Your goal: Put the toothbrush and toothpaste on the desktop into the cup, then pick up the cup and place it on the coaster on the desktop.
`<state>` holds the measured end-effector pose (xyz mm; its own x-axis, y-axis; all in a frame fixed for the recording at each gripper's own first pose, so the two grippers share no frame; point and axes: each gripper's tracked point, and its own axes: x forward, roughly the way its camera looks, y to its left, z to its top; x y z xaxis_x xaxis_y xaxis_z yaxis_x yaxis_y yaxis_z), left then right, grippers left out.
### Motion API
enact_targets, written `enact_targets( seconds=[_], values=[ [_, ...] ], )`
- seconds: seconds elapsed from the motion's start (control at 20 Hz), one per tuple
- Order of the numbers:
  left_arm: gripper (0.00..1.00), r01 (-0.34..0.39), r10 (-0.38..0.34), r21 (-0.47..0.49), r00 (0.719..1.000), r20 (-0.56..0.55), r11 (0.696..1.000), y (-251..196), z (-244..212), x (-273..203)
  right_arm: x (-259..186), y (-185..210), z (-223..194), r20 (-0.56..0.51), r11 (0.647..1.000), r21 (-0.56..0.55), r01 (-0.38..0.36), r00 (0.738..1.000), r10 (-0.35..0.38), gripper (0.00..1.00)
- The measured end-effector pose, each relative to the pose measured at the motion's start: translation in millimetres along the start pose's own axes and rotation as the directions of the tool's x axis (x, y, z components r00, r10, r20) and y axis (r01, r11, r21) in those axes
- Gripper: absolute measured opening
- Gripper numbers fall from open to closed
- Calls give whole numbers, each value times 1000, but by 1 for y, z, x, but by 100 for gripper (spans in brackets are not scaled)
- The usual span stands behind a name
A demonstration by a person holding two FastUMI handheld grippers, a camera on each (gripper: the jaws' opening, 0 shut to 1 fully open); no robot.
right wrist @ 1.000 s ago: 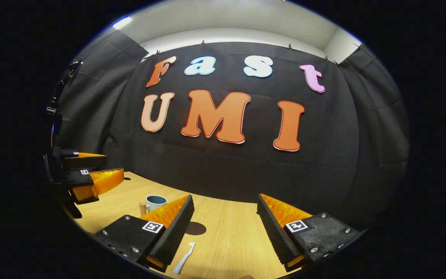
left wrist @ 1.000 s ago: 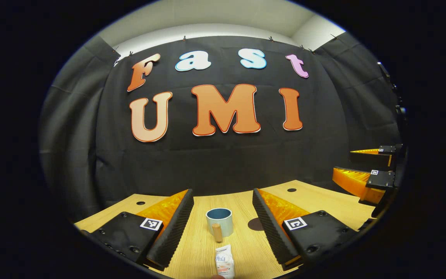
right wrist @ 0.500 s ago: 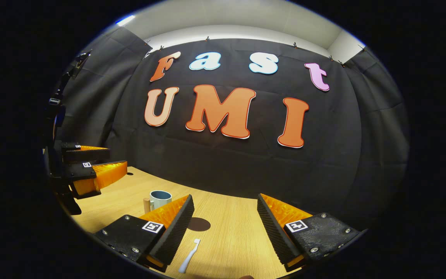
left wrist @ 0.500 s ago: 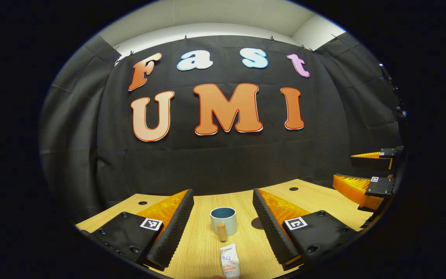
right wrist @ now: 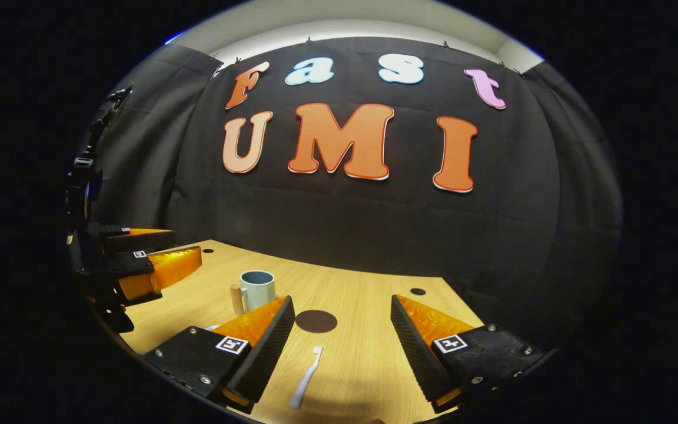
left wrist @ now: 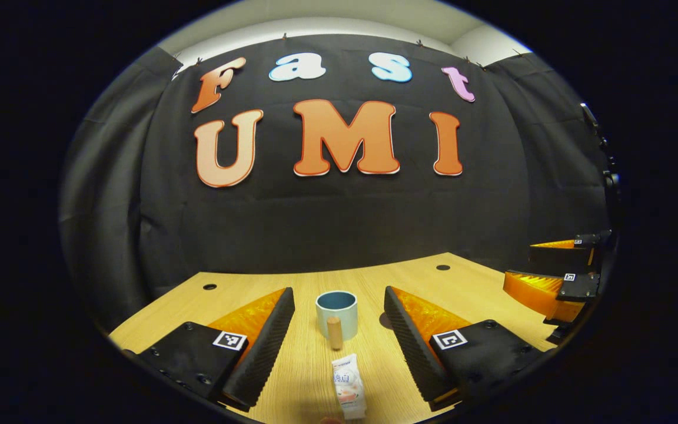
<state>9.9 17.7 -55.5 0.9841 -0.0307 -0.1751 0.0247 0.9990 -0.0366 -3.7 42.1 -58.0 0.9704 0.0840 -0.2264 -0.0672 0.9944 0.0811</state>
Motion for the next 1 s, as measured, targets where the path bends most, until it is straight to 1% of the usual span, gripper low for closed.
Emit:
enact_targets(
  seconds=[0.15, 0.3, 0.4, 0.5, 0.6, 0.7, 0.9, 1.0],
  values=[
    [99, 14, -16, -20, 996, -87, 1000, 0, -26, 9, 3, 3, -24, -80, 998, 62, -21, 996, 26, 99],
    [99, 27, -32, -30, 985, -167, 999, 0, -50, 14, 10, 2, -38, -137, 997, 71, -21, 990, 31, 98],
    [99, 22, -30, -34, 972, -231, 999, 2, -65, 20, 14, 3, -48, -175, 998, 58, -21, 984, 31, 99],
    [99, 25, -36, -40, 953, -301, 999, 4, -83, 26, 18, 4, -58, -223, 999, 46, -28, 974, 37, 99],
    [99, 28, -42, -44, 929, -367, 999, 5, -99, 31, 22, 5, -67, -276, 999, 40, -37, 960, 46, 99],
    [100, 36, -55, -53, 899, -434, 998, 3, -110, 32, 26, 4, -76, -320, 998, 48, -33, 946, 46, 99],
    [100, 37, -68, -66, 818, -572, 997, 5, -139, 32, 33, 9, -98, -411, 998, 39, -47, 910, 59, 98],
    [100, 47, -88, -83, 781, -618, 995, 3, -137, 31, 35, 15, -112, -468, 996, 42, -76, 880, 87, 98]
  ],
)
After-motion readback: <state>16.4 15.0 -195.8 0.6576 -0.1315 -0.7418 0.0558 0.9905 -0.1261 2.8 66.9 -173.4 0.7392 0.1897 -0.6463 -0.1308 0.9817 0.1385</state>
